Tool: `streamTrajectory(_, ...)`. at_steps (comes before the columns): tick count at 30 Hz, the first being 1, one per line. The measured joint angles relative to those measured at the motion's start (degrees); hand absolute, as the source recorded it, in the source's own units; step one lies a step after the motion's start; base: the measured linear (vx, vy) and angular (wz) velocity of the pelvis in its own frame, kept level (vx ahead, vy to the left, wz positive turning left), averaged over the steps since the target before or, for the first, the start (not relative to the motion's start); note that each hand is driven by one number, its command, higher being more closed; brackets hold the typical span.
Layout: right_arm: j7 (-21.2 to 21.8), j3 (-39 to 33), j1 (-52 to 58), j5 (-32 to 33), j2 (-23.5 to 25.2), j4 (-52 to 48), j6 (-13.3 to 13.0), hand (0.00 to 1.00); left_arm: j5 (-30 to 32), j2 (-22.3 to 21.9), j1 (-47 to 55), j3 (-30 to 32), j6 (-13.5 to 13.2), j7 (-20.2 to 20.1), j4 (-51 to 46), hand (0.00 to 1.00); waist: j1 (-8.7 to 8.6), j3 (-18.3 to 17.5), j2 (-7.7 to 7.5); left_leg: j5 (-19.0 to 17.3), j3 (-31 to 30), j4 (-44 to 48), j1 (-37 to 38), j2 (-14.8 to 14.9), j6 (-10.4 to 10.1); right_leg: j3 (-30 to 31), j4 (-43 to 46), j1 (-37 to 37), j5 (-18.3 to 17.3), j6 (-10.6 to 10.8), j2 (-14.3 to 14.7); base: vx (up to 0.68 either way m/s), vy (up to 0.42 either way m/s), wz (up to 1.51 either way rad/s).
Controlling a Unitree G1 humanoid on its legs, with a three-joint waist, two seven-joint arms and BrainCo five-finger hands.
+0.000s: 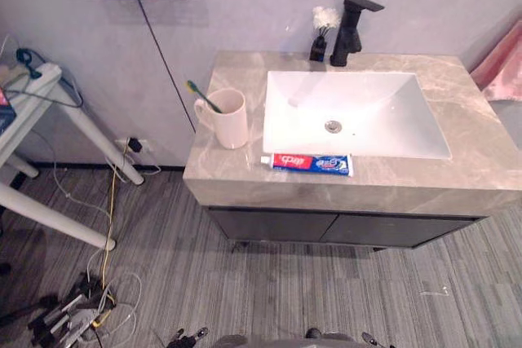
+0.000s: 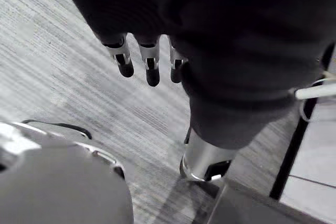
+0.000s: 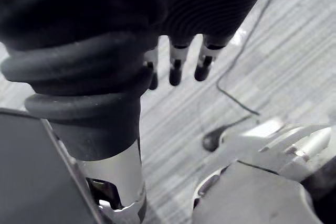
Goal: Organize washtable
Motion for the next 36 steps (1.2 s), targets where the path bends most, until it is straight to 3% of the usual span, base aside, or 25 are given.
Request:
streamTrajectory(1, 0.0, 0.0, 0.1, -0.4, -0.3, -0.2, 0.0, 0.0, 0.0, -0.7, 0.0, 0.0, -0.1, 0.0, 0.0, 0.0, -0.24, 0.0, 0.58, 2.0, -2.4, -5.4, -0.2, -0.1, -1.3, 0.1, -0.4, 0.5, 0.2, 0.3, -0.2, 0.1, 0.062, -0.27)
streamTrajectory(2, 0.1, 0.0, 0.1, -0.4, -0.7, -0.2, -0.1, 0.0, 0.1, -1.3, 0.1, 0.0, -0.1, 0.0, 0.1, 0.0, -0.17, -0.2, 1.47, 6.2, -4.0, -8.8, -0.1, 0.8, -2.2, 0.3, -0.8, 0.6, 0.3, 0.6, 0.4, 0.08, 0.066, -0.23)
streamTrajectory(3, 0.1, 0.3, 0.2, -0.5, -0.9, -0.7, 0.0, 0.0, 0.1, -1.5, 0.0, 0.7, -0.1, 0.0, 0.0, 0.0, 0.19, -0.3, 1.25, 7.0, -4.4, -8.4, -0.2, 0.7, -0.8, 1.0, -1.6, 0.7, 0.6, 1.9, 0.4, 0.08, 0.055, -0.25)
streamTrajectory(8, 0.9, 1.4, 0.5, -2.1, 2.3, -2.5, -0.1, 0.0, 0.9, 0.1, -0.6, 1.1, -0.2, 0.0, -0.6, 0.0, 0.31, -1.1, -1.44, 7.1, -4.0, -8.8, -0.8, -0.2, -0.8, 1.5, -4.2, 0.2, 4.3, 2.4, -0.5, 0.04, 0.109, -0.1)
streamTrajectory(10, 0.9, 1.7, 0.6, -2.2, 2.6, -3.2, -0.1, 0.0, 1.3, 0.3, -0.6, 1.0, -0.2, -0.1, -0.7, 0.0, 0.61, -1.4, -1.83, 7.1, -3.0, -9.2, -0.8, -0.3, -0.8, 2.2, -5.4, 0.0, 5.4, 2.3, -0.5, -0.03, 0.073, -0.21)
streamTrajectory(11, 1.3, 4.0, 2.4, -2.2, 2.3, -4.4, -0.1, 0.0, 3.5, 1.5, -1.7, -3.6, -0.5, -1.1, 0.1, 0.0, 2.96, -2.6, -1.92, 13.8, -2.0, -22.4, 4.7, -3.2, 1.3, 3.8, -9.2, -0.4, 7.3, 4.0, -0.6, -0.02, 0.047, -0.14)
streamTrajectory(22, 1.3, 2.9, 2.3, -1.2, 2.2, -4.1, -0.1, 0.0, 3.8, 2.0, -1.9, -5.1, -0.5, -0.9, 0.2, 0.0, 2.91, -2.7, -1.8, 13.9, -3.8, -21.5, 4.1, -3.4, 1.3, 2.4, -9.3, 0.1, 7.2, 4.0, -0.8, -0.01, -0.005, 0.06)
streamTrajectory(24, 1.3, 0.5, 2.3, 1.1, 2.2, -3.8, 0.0, 0.0, 4.6, 2.4, -2.1, -5.7, -0.5, -0.9, 0.2, 0.0, 2.87, -2.7, -1.78, 13.8, -4.0, -21.0, 4.1, -3.3, 1.3, 2.3, -9.3, 0.4, 7.2, 4.0, -0.8, -0.05, -0.026, 0.05)
streamTrajectory(28, 1.2, -15.7, 2.1, 7.4, -1.3, -3.5, 0.0, 0.0, 5.8, 3.0, -1.7, -5.2, -0.3, -0.9, 0.7, 0.0, 2.59, -2.9, -2.19, 13.0, -3.0, -19.9, 4.3, -3.1, 0.9, 4.4, -9.3, 0.2, 7.8, 4.1, -0.7, -0.06, 0.001, -0.22)
streamTrajectory(31, -0.2, -28.3, 0.0, 10.0, -9.6, -3.5, 0.0, 0.0, 9.0, 3.5, -0.2, -4.4, 0.6, -1.0, 2.2, 0.0, -0.05, -3.7, -2.33, 10.7, 0.0, -18.4, 4.4, -3.1, 0.0, 8.3, -10.8, -0.5, 9.0, 3.8, -0.7, -0.09, 0.044, -0.69)
streamTrajectory(33, -1.3, -31.4, -1.0, 11.0, -13.6, -5.6, -0.1, 0.0, 10.4, 3.8, 0.1, -4.4, 1.0, -1.1, 3.3, 0.0, -1.07, -4.5, -2.18, 9.8, 0.2, -18.5, 4.4, -3.3, -0.2, 10.0, -11.4, -1.3, 9.5, 3.2, -0.7, -0.06, 0.046, -0.59)
streamTrajectory(36, -4.2, -34.0, -1.1, 11.6, -16.6, -16.4, -0.1, 0.0, 12.0, 4.2, 0.9, -4.6, 1.3, -2.3, 4.3, 0.0, -3.6, -5.3, -2.1, 9.4, 1.2, -18.5, 4.4, -3.4, 0.2, 11.3, -11.9, -1.7, 9.7, 2.8, -0.7, -0.01, 0.038, -0.29)
